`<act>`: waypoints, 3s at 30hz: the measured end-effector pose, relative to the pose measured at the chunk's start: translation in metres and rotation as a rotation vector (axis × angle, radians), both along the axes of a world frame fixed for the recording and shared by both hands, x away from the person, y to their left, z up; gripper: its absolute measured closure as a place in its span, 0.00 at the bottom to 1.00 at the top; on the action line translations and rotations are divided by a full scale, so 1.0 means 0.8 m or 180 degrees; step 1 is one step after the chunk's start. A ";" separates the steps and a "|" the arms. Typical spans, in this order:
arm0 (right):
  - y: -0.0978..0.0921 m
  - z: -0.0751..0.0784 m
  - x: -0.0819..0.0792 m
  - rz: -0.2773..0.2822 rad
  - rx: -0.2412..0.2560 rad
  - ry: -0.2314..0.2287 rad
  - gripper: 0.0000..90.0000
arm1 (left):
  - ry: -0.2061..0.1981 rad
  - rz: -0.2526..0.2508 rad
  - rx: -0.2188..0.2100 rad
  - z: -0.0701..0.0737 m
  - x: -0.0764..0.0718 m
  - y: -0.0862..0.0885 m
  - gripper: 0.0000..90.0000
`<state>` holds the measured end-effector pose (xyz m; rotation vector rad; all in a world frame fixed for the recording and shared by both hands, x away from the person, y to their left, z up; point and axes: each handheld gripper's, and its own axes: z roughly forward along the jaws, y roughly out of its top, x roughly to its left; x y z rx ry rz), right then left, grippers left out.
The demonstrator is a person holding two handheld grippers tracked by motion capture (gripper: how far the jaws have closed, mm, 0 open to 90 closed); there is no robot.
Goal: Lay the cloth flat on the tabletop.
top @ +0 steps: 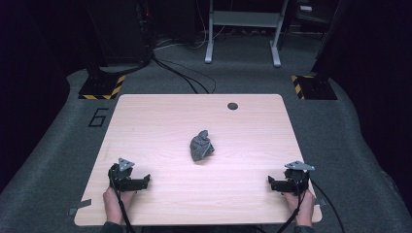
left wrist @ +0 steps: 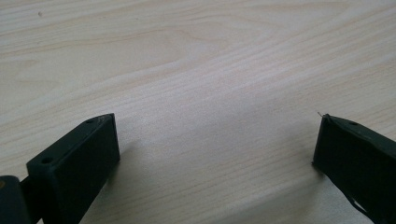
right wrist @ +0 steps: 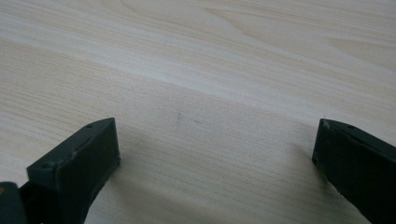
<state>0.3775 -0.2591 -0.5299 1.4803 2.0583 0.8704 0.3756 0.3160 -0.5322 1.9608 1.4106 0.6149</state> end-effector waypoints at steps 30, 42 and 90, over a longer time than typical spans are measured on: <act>-0.001 0.000 0.000 -0.0018 -0.0001 -0.0016 0.02 | -0.0032 -0.0575 -0.0065 0.051 0.035 -0.058 0.00; -0.001 0.000 0.000 -0.0016 0.0001 -0.0018 0.02 | -0.0006 -0.0833 -0.0037 0.071 0.062 -0.091 0.00; 0.000 0.000 -0.001 -0.0027 0.0014 -0.0013 0.03 | 0.0239 -0.1146 -0.0119 0.055 0.156 -0.229 0.05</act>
